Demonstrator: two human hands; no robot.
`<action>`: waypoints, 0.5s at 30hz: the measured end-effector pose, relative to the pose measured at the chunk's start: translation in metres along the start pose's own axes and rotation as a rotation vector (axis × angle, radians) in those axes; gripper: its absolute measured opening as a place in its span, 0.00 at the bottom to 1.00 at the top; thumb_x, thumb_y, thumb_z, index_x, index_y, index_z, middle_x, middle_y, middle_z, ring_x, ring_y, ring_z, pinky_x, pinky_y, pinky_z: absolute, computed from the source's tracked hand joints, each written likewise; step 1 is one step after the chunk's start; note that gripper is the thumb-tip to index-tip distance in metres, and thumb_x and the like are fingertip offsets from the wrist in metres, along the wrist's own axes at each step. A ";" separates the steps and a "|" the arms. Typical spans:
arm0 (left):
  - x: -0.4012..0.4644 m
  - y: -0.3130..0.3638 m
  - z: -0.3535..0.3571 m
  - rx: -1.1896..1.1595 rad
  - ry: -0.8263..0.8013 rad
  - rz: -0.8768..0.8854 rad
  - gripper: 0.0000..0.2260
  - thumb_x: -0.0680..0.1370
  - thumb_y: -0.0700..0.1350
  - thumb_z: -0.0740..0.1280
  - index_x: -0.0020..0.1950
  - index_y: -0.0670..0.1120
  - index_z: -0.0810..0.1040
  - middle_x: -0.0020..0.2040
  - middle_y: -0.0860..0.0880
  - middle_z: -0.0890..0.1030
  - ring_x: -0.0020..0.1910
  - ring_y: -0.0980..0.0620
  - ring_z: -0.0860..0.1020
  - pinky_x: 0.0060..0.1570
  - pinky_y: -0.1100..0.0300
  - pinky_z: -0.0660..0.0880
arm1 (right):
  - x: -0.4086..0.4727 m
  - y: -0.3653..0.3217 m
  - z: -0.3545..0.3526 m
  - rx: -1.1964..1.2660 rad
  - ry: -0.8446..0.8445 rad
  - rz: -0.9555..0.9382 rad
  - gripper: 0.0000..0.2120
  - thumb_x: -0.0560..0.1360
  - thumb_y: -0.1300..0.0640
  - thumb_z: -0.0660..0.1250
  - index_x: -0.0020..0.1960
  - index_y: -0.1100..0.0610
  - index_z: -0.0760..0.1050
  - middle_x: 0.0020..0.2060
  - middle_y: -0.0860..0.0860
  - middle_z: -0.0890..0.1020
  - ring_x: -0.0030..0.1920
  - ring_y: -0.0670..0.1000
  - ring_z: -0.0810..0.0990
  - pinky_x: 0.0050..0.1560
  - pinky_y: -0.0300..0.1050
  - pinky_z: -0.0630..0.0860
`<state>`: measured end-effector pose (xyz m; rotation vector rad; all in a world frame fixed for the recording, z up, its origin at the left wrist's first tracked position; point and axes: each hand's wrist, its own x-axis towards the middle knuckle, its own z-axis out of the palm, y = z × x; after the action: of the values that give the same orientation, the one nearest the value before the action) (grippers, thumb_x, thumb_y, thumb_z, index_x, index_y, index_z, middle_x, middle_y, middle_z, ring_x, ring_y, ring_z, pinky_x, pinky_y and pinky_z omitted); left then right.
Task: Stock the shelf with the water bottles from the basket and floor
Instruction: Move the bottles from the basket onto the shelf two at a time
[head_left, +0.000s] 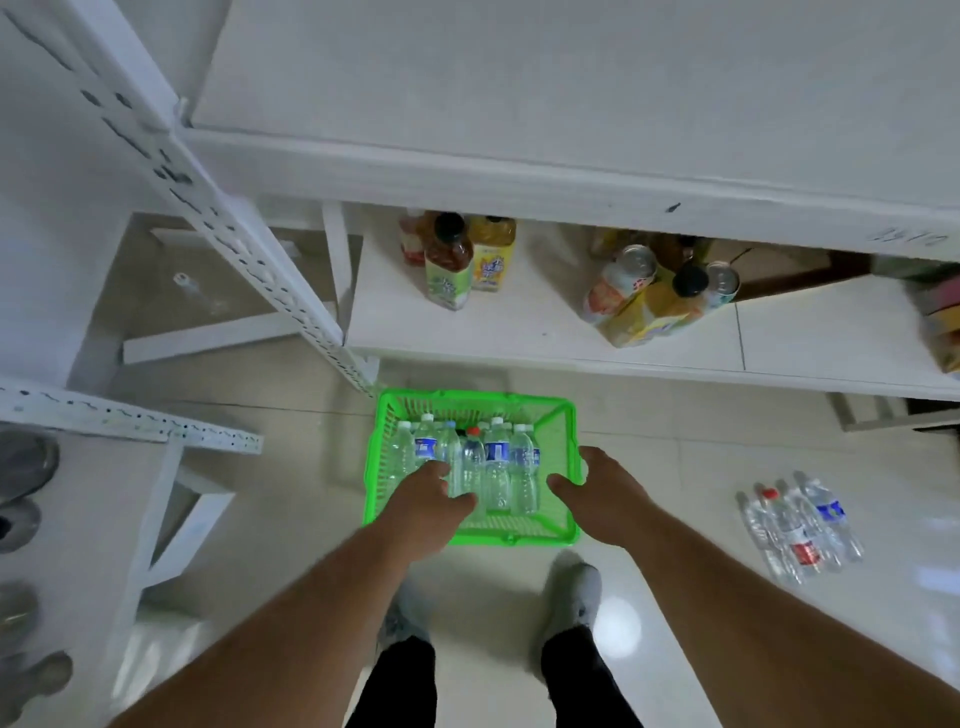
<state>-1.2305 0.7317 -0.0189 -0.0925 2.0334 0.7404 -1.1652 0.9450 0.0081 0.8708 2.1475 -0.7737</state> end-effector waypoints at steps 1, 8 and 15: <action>0.020 -0.005 0.012 -0.056 0.017 -0.014 0.28 0.75 0.52 0.71 0.73 0.46 0.68 0.69 0.45 0.76 0.62 0.49 0.77 0.57 0.60 0.74 | 0.024 0.006 0.008 0.024 -0.004 0.006 0.35 0.77 0.41 0.64 0.77 0.56 0.61 0.71 0.56 0.72 0.67 0.57 0.74 0.66 0.49 0.71; 0.170 -0.052 0.119 -0.281 0.123 -0.138 0.23 0.75 0.47 0.72 0.69 0.45 0.73 0.64 0.45 0.79 0.49 0.49 0.80 0.33 0.65 0.71 | 0.198 0.067 0.098 0.147 -0.030 0.050 0.31 0.77 0.44 0.66 0.75 0.58 0.64 0.66 0.58 0.76 0.56 0.55 0.79 0.47 0.39 0.71; 0.295 -0.098 0.212 -0.238 0.162 -0.171 0.23 0.76 0.47 0.71 0.69 0.44 0.73 0.63 0.46 0.79 0.53 0.48 0.80 0.48 0.59 0.77 | 0.329 0.126 0.178 0.253 -0.065 0.133 0.22 0.79 0.53 0.64 0.70 0.60 0.66 0.46 0.51 0.71 0.43 0.52 0.72 0.47 0.44 0.74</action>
<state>-1.2011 0.8305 -0.3803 -0.4710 2.0502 0.8866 -1.1828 1.0076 -0.3812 1.0906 1.9401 -1.0050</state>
